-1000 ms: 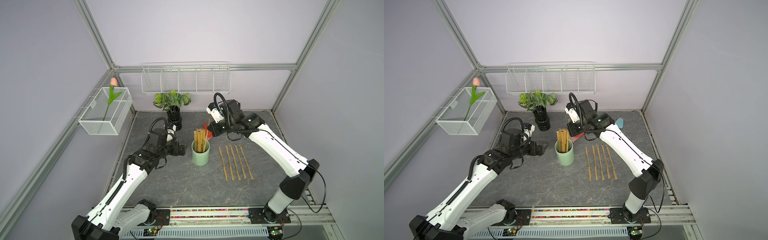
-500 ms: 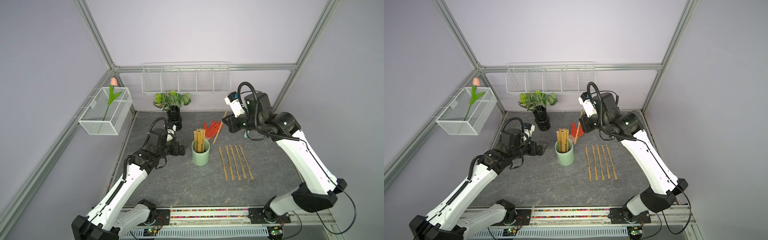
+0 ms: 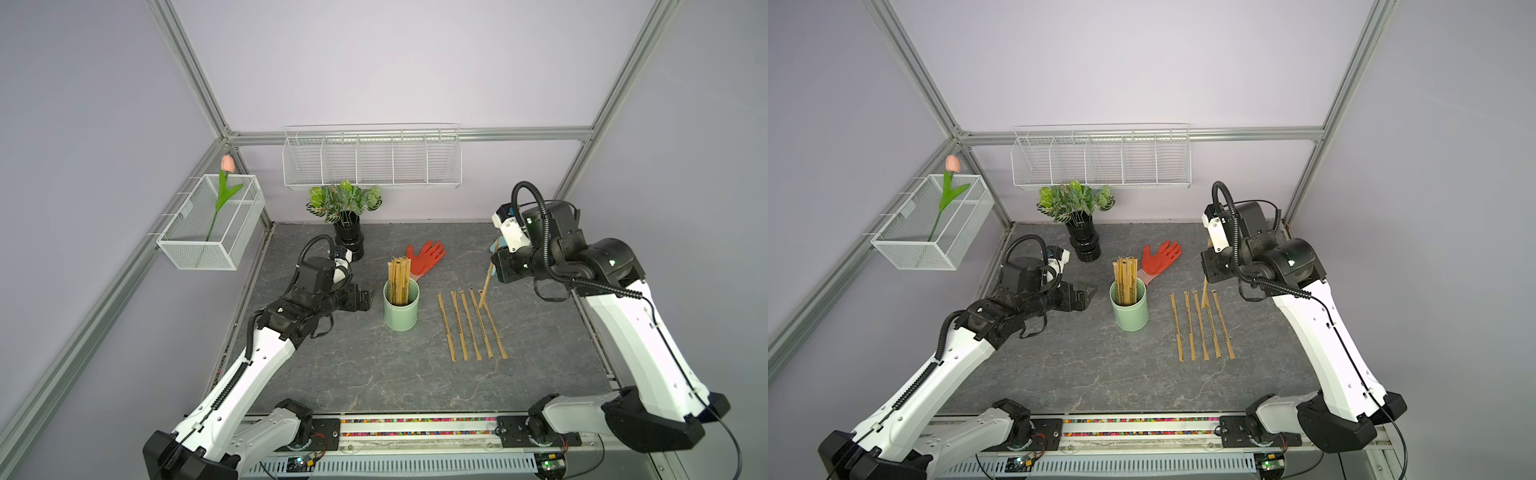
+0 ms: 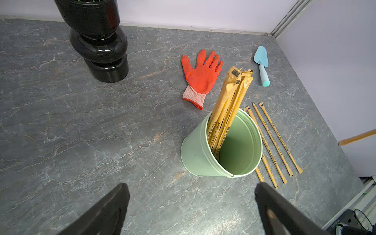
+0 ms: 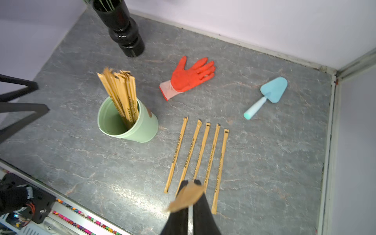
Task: Take the straws out of the storage container
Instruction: Place the straw at the center of the board.
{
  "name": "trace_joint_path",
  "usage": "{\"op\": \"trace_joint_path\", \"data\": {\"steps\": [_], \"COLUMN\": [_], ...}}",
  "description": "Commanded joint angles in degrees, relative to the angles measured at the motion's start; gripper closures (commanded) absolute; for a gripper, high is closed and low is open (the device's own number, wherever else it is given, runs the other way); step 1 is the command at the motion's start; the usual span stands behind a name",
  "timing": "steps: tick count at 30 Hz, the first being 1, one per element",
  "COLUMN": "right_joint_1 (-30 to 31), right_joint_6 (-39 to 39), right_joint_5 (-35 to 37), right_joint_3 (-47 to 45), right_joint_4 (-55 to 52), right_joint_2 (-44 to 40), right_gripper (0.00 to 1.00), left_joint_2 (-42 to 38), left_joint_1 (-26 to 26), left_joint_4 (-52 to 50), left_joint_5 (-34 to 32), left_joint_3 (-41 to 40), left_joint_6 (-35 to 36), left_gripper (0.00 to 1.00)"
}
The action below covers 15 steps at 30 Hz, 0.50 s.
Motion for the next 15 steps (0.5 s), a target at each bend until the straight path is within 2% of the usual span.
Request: {"op": "trace_joint_path", "data": {"steps": [1, 15], "right_joint_1": [-2.18, -11.95], "right_joint_6": [-1.34, -2.9], "right_joint_5": [2.69, 2.75], "right_joint_3": [-2.25, -10.12], "right_joint_4": [-4.58, -10.37], "right_joint_2": [0.26, 8.14], "right_gripper": [0.92, 0.92], "left_joint_2": [-0.77, -1.08], "left_joint_1": [-0.27, -0.27], "left_joint_4": [-0.59, -0.59], "left_joint_5": [-0.1, -0.1], "left_joint_3": [0.58, 0.62], "left_joint_6": [0.41, 0.5], "left_gripper": [0.0, 0.0]}}
